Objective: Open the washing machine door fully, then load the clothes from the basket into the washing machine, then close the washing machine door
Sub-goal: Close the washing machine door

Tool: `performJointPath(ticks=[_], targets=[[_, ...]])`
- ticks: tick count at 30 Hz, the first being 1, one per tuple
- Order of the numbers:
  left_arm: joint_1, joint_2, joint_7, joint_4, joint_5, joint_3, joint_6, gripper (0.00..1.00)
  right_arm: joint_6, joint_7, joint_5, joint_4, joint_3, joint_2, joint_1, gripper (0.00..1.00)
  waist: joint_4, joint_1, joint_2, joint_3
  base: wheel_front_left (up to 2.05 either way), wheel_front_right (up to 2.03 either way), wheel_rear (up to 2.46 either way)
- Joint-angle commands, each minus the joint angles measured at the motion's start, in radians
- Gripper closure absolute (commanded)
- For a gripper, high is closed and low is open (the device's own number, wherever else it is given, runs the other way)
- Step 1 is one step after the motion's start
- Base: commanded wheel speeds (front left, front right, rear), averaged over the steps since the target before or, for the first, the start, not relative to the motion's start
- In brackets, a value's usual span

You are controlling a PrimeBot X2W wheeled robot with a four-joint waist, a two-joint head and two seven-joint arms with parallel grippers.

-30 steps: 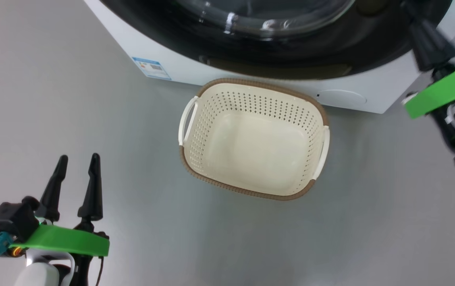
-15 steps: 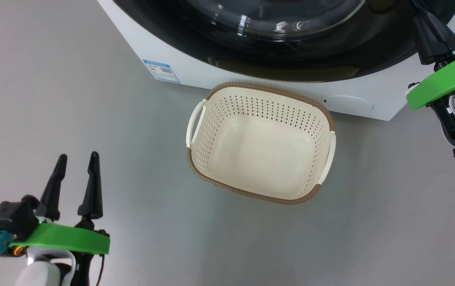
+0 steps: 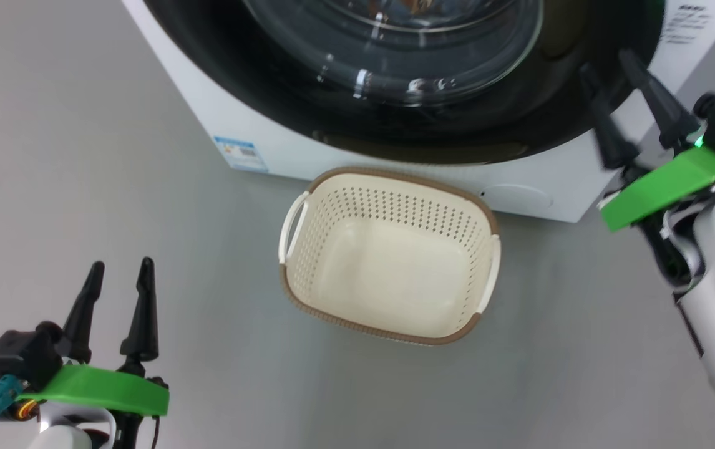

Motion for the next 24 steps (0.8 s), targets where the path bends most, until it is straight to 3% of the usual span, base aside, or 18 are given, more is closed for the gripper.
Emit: performJointPath(ticks=[1, 24], targets=[[-0.001, 0.037, -0.006, -0.016, -0.005, 0.032, -0.002, 0.00, -0.006, -0.005, -0.005, -0.036, 0.018, 0.008, 0.034, 0.00, -0.036, 0.0000, 0.0000, -0.041, 0.00, 0.00, 0.00], [0.136, 0.033, -0.006, 0.003, 0.005, 0.015, -0.002, 0.00, -0.006, -0.005, -0.007, -0.242, 0.010, 0.104, 0.462, 0.00, -0.244, 0.0000, 0.0000, -0.279, 0.00, 0.00, 0.00]])
